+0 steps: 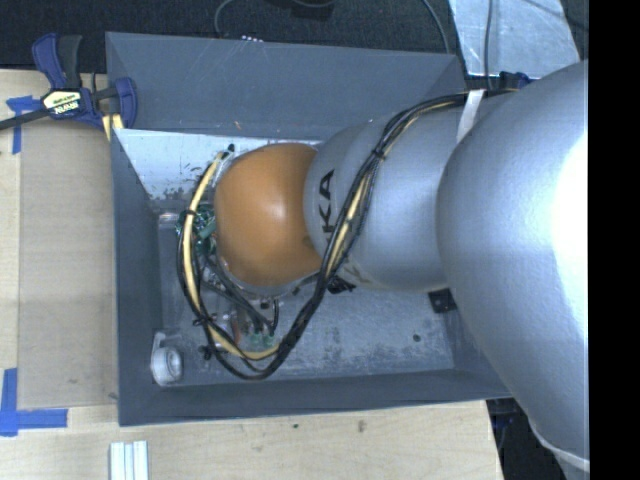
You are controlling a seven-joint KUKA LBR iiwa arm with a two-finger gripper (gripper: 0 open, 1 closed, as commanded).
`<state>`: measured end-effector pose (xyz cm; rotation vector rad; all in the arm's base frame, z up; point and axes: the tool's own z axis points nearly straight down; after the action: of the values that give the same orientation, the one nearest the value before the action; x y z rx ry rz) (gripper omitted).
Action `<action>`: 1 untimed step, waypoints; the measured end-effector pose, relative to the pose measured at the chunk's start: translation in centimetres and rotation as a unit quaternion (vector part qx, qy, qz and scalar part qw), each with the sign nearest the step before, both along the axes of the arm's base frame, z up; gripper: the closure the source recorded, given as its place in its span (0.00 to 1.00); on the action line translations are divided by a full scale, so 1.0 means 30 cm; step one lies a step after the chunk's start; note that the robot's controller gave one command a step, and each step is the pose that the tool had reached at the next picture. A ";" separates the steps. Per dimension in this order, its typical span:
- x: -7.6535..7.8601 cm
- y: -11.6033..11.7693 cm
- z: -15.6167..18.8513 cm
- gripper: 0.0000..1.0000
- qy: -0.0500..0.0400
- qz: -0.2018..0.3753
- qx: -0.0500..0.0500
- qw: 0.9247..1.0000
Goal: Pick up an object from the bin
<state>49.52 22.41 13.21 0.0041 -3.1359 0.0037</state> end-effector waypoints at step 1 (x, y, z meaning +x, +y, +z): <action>0.008 -0.001 0.015 0.00 -0.004 -0.002 0.002 1.000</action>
Offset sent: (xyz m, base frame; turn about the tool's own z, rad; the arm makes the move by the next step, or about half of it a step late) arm 0.0764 -0.0632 -0.0621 -0.3440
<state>49.75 22.36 13.65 -0.0006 -3.1433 -0.0013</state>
